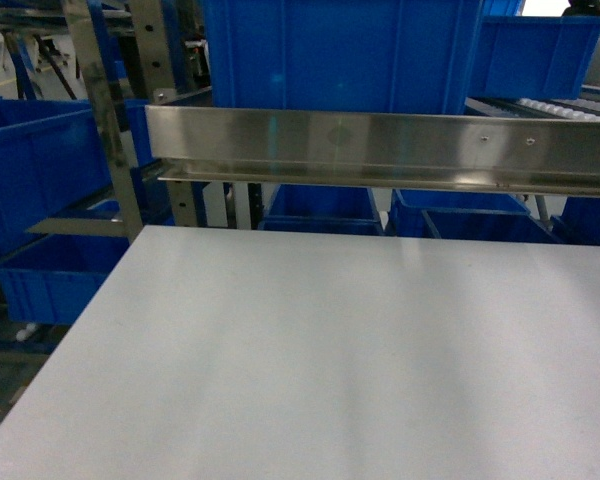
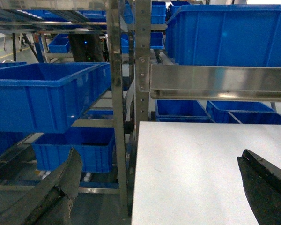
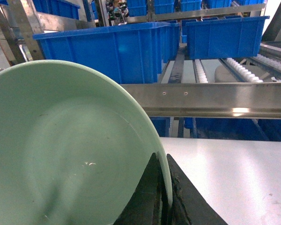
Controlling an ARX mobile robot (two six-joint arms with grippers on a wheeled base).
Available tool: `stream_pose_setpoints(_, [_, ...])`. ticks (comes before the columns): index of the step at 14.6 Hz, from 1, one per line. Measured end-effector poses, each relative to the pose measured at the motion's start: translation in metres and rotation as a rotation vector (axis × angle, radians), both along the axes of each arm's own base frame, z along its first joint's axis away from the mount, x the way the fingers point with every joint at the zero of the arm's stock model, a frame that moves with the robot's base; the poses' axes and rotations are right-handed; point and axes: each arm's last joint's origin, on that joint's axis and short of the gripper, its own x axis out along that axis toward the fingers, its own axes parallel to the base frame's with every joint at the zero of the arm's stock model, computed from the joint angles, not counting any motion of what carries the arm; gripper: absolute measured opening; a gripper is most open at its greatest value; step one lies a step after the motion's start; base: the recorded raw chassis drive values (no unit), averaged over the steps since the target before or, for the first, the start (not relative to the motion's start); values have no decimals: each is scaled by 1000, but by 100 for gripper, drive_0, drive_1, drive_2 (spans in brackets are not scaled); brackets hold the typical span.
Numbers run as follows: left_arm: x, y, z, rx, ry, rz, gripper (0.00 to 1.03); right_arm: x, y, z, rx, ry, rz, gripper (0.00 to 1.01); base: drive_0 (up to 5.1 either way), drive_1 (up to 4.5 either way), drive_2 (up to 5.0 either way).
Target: Place green bowl on second shelf with right arm
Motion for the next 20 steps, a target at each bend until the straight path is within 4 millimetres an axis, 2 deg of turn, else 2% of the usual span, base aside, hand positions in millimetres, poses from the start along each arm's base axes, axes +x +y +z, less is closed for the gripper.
stream_pose_setpoints(20, [0, 0, 0, 0, 0, 0, 98, 0, 0, 0, 0, 1, 0, 2, -496, 245, 245])
